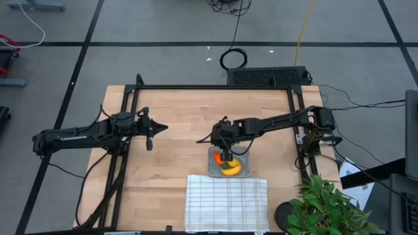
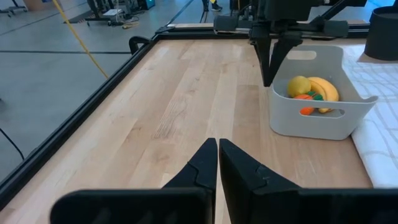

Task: Pick and placing Produce into tupperware
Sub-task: Adjust the gray bin, then return to Home Position

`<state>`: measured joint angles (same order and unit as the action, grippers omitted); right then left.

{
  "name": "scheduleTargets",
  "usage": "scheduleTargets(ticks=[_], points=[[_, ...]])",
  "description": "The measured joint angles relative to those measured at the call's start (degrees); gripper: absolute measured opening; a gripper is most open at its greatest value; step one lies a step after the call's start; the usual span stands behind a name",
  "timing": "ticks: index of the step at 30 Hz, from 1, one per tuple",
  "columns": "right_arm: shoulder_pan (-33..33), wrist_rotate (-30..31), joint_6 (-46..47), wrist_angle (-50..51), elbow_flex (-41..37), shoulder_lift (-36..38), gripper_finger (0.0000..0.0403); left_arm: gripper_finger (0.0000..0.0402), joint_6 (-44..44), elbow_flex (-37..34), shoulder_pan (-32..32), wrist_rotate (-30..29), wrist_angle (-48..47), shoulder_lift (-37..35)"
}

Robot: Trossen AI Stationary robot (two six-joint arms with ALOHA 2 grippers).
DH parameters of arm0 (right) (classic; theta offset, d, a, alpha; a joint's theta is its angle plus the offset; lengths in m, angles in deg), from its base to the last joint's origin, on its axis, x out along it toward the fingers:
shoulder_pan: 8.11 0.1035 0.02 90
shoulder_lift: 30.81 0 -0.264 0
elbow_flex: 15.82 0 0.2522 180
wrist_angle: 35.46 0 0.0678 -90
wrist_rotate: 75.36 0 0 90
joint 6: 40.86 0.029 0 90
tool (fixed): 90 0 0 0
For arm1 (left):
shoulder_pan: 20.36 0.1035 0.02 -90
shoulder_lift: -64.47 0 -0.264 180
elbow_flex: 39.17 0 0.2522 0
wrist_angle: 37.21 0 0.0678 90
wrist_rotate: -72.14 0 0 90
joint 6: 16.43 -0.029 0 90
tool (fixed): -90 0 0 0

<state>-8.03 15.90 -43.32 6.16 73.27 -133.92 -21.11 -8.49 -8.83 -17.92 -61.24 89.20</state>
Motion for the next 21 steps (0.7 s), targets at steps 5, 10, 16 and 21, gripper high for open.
scheduleTargets(ticks=[5,10,16,21], points=[[0.0,1.15,0.04,-0.05,0.0,0.0,0.0,0.0021,0.1,0.01,0.0,0.0,-0.02,0.0],[-0.35,3.61,-0.27,-0.35,0.04,0.79,0.0,0.0021,0.1,0.01,0.0,0.0,-0.22,0.01],[-1.11,4.76,-1.92,0.1,0.04,5.38,0.0,0.0021,0.06,0.01,-0.04,0.04,0.16,0.0],[-1.89,5.24,-2.56,0.51,0.07,12.81,0.0,0.0021,-0.1,0.0,-0.04,0.05,1.77,0.0]])
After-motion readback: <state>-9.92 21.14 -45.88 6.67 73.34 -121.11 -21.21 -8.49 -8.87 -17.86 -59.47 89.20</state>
